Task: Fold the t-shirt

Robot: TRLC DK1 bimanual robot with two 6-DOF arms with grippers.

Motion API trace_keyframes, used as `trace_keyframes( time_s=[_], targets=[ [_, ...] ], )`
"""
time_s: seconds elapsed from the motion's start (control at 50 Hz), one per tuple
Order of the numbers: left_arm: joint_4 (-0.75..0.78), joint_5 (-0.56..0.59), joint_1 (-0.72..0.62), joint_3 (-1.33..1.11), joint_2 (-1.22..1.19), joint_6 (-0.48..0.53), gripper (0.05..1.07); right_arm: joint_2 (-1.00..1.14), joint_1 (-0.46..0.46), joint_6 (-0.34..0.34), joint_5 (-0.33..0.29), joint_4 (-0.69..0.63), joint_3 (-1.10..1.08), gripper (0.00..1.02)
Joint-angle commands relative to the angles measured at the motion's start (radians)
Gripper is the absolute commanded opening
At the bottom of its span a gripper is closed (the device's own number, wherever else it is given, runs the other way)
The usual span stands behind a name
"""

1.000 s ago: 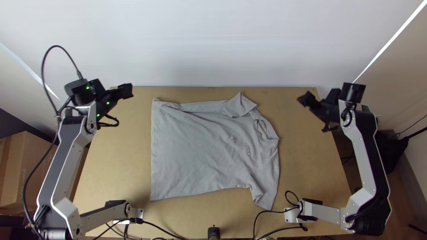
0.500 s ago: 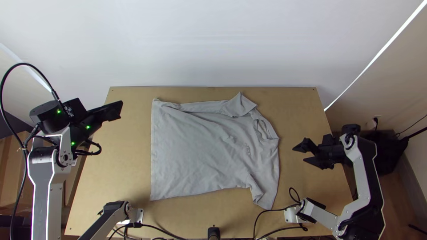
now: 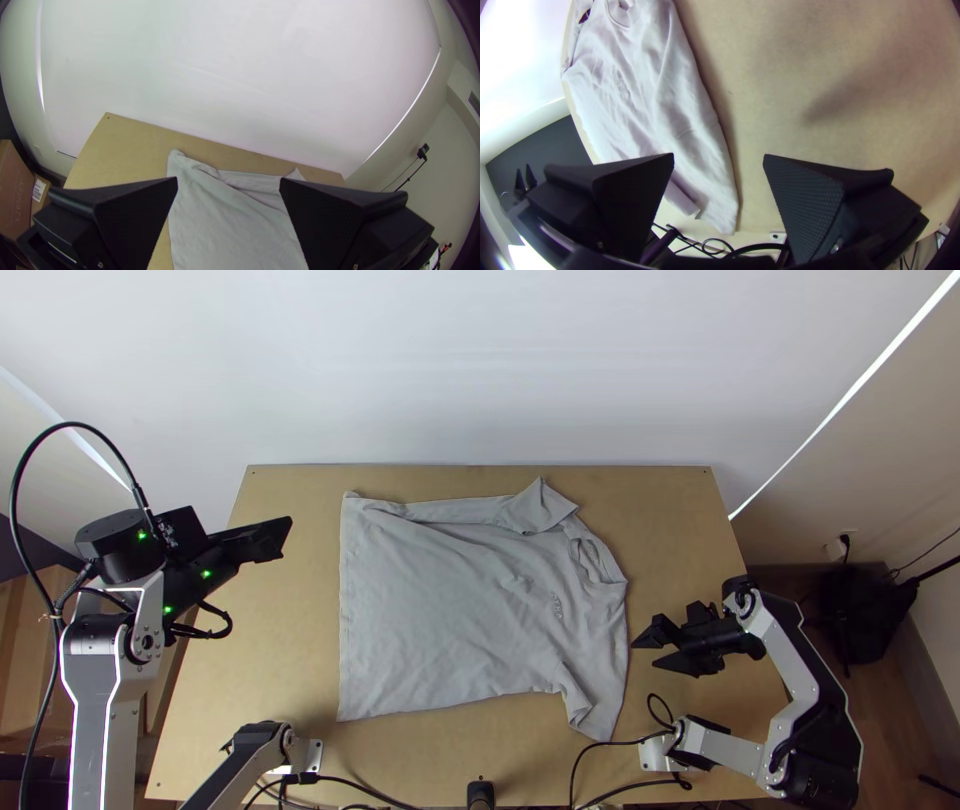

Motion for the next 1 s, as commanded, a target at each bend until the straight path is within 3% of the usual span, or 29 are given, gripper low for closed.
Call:
trace_keyframes(
  time_s=[0.0, 0.06, 0.18, 0.52, 0.8, 0.88, 0.98],
  targets=[
    [-0.004, 0.012, -0.001, -0.025, -0.02, 0.014, 1.03, 0.053, 0.029, 0.0, -0.009, 0.015, -0.022, 0.79],
    [-0.004, 0.012, -0.001, -0.028, -0.024, 0.016, 1.03, 0.064, 0.034, 0.003, -0.009, 0.038, -0.024, 0.78],
    [-0.004, 0.012, 0.001, -0.039, -0.031, 0.019, 1.03, 0.048, 0.037, 0.021, -0.009, 0.11, -0.031, 0.56],
    [0.003, 0.012, 0.007, -0.056, -0.035, 0.031, 1.03, 0.057, 0.095, 0.036, -0.005, 0.165, -0.067, 0.55],
    [0.003, 0.012, 0.01, -0.064, -0.035, 0.045, 1.03, 0.082, 0.175, 0.102, 0.003, 0.249, -0.099, 0.54],
    [0.003, 0.012, 0.011, -0.065, -0.035, 0.052, 1.03, 0.08, 0.194, 0.122, 0.014, 0.288, -0.102, 0.39],
    [0.003, 0.012, 0.011, -0.071, -0.034, 0.068, 1.03, 0.082, 0.224, 0.141, 0.028, 0.306, -0.105, 0.36]
  ],
)
